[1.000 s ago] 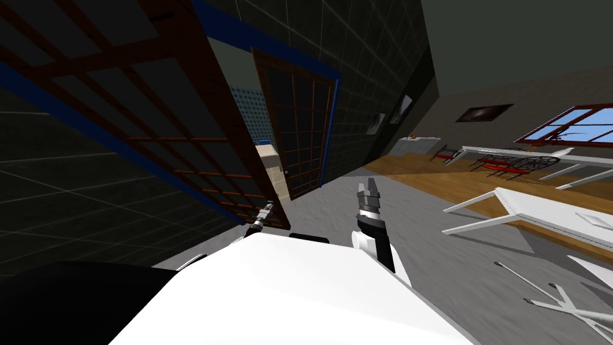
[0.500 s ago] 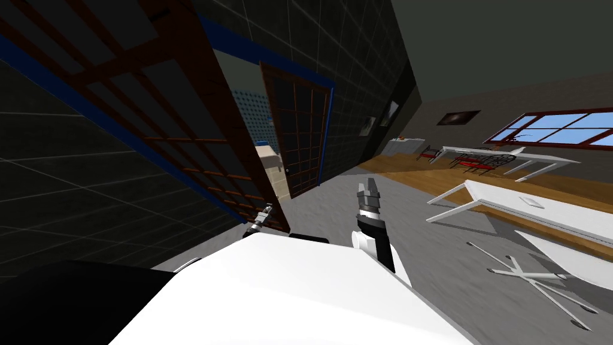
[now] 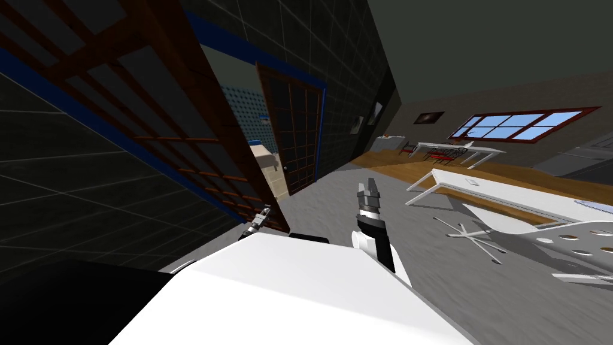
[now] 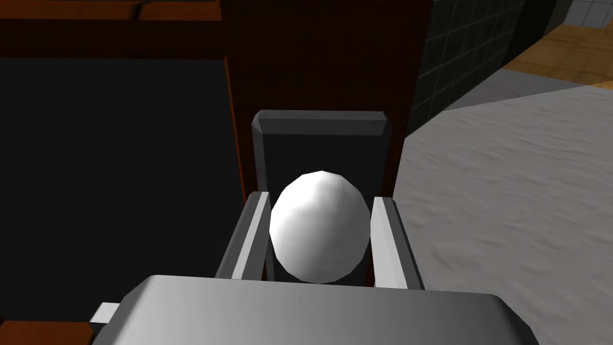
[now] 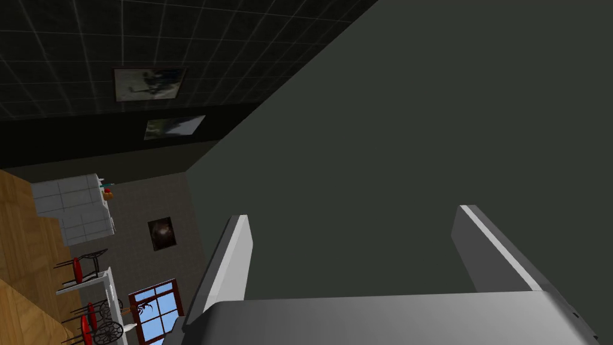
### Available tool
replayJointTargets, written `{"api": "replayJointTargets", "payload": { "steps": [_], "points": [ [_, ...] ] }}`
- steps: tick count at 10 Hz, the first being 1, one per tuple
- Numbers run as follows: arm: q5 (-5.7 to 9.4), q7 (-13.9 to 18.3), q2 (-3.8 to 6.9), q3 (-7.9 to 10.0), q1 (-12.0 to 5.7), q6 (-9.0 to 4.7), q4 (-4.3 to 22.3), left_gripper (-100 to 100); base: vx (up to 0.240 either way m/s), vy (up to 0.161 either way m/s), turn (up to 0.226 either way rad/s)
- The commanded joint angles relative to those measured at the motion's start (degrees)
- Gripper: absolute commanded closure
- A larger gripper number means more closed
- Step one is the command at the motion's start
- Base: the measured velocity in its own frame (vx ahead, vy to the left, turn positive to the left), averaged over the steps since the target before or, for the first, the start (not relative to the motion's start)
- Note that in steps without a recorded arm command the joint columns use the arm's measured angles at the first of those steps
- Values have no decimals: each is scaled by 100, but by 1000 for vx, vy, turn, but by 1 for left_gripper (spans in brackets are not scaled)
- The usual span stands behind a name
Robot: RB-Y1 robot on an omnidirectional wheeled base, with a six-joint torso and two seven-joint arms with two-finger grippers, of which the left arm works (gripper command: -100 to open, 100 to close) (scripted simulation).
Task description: Pull the door open
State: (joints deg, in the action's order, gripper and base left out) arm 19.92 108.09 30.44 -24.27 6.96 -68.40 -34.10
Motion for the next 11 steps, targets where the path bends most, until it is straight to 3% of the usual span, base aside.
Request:
{"api": "replayJointTargets", "payload": {
  "steps": [1, 4, 5, 11],
  "points": [
    [-33, 86, 28, -64, 14, -187, 145, 100, -218, 73, -151],
    [-62, 168, 93, -126, 59, -369, 228, 100, -168, 70, -98],
    [-60, 141, 67, -119, 54, -315, 218, 100, -82, 38, -26],
    [-106, 221, 75, -169, -20, -447, 384, 100, -198, 75, -163]
  ]
}}
